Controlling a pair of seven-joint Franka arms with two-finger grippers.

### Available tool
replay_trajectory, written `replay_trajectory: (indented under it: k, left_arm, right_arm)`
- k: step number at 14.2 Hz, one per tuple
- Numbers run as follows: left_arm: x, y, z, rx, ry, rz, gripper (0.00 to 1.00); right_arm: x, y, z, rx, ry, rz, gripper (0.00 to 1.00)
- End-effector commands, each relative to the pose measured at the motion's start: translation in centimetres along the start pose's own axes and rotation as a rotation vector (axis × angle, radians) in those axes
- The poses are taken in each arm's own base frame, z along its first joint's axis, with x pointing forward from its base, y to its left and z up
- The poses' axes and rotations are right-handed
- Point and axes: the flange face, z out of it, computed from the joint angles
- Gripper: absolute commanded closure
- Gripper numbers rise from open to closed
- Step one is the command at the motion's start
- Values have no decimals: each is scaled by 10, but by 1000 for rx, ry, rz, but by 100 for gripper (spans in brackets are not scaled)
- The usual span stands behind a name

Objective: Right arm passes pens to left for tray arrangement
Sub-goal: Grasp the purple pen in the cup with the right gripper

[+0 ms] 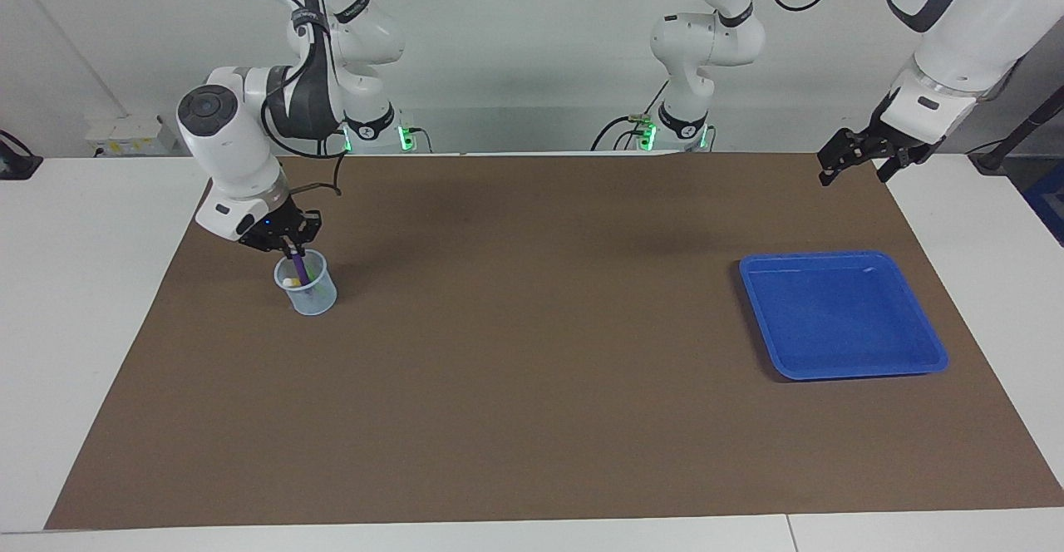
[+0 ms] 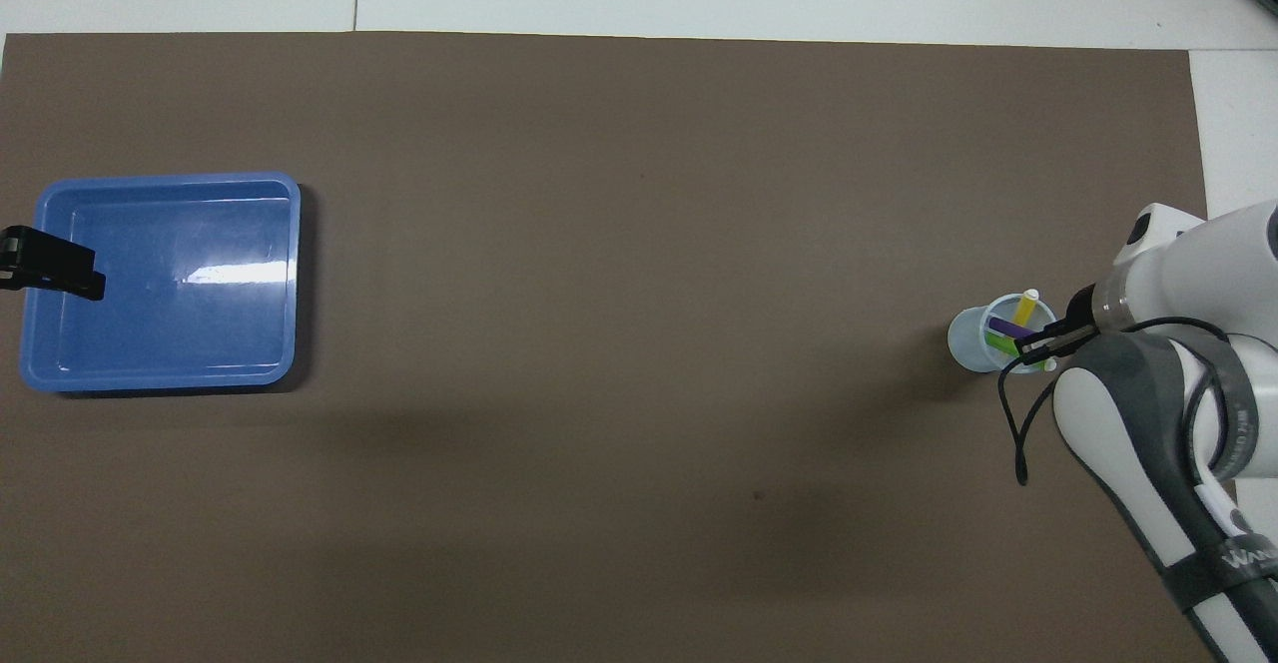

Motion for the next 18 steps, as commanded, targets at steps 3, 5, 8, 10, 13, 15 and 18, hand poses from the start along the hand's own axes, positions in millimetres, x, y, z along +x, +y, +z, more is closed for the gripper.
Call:
replay_trajectory:
  k: [3,5,8,10,13,15,18]
  left_arm:
    - [-4,0,-3,18,13,3,0]
    - [-4,1,-3,18,13,5,0]
    - [-4,1,-4,18,15,5,0]
    - [-4,2,-4,18,15,7,0]
    - [-4,3,-4,20,15,8,0]
    - [-4,5,-4,18,17,10,0]
    - [-5,3,-7,19,23,8,0]
  right_arm:
    - [-5,6,-50,7,-38,-18,100]
    - [-7,3,-76,16,-46,-15,100]
    - [-12,-5,-108,47,-37,-15,100]
    - [-16,-15,-128,84,-25,-7,100]
    - [-19,-27,-151,174,15,-1,100]
    - [-18,-36,-152,233,24,35,100]
    - [-14,-64,-155,324,20,120,100]
